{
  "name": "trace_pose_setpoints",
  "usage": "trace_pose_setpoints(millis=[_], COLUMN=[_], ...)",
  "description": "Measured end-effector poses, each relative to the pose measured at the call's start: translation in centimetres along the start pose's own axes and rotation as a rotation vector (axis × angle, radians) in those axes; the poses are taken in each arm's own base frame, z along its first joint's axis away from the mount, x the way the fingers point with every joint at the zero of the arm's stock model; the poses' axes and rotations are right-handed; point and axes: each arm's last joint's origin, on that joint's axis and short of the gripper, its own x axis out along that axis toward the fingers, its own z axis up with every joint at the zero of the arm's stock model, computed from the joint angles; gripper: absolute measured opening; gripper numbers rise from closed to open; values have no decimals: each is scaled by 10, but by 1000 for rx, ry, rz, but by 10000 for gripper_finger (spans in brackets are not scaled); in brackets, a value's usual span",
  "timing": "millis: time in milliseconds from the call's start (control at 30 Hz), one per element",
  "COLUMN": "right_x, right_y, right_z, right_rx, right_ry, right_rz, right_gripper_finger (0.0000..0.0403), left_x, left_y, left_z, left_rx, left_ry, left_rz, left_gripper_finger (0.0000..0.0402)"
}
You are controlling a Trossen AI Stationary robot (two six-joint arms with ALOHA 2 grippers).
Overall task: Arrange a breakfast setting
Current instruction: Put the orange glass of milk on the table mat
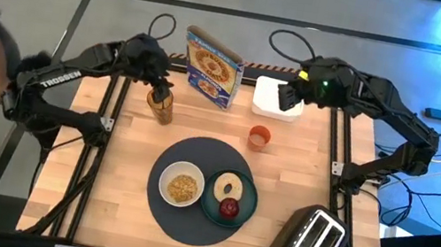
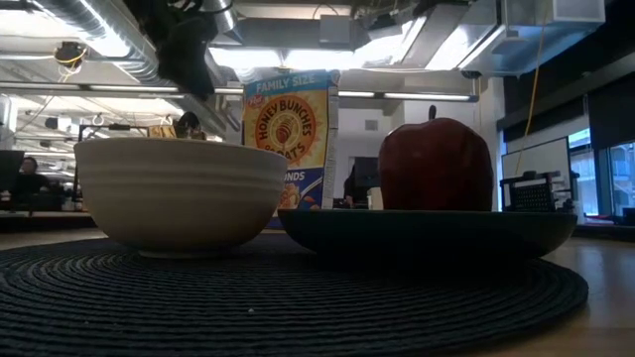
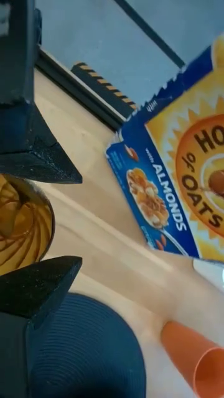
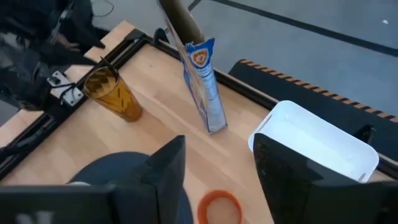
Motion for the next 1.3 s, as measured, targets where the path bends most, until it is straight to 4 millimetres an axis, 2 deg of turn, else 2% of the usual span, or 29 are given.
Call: trace_pose_setpoints(millis=[167, 267, 367, 467, 633, 733, 900, 1167, 1233, 1300], right_x=[3, 14, 45, 81, 135, 157, 178, 203, 208, 213], right_y=[-5, -9, -15, -18, -23, -28, -35, -31, -32, -32], right_z=[2, -2, -19, -45, -87, -107, -125, -134, -137, -140], right_rx=[-25, -28, -14, 22, 70, 81, 32, -1, -21, -55], right_ry=[34, 96, 248, 413, 560, 625, 656, 691, 707, 728], right_rz=[23, -30, -94, -89, -95, -152, -292, -253, -270, -270], right_gripper_finger=[188, 185, 177, 168, 148, 138, 131, 127, 112, 81], left_x=[0, 0, -4, -13, -34, -42, -45, -44, -44, -46], left_y=[10, 10, 8, 3, -10, -22, -42, -60, -63, -64], left_z=[0, 1, 3, 8, 17, 24, 27, 24, 23, 21], left_rx=[-47, -57, -61, -60, -42, -44, -14, 20, 25, 32], left_ry=[-2, -17, -62, -143, -332, -424, -466, -441, -439, -428], left_rz=[-5, -38, -88, -131, -210, -269, -340, -326, -320, -320], left_gripper_finger=[195, 195, 195, 195, 195, 195, 195, 195, 195, 195])
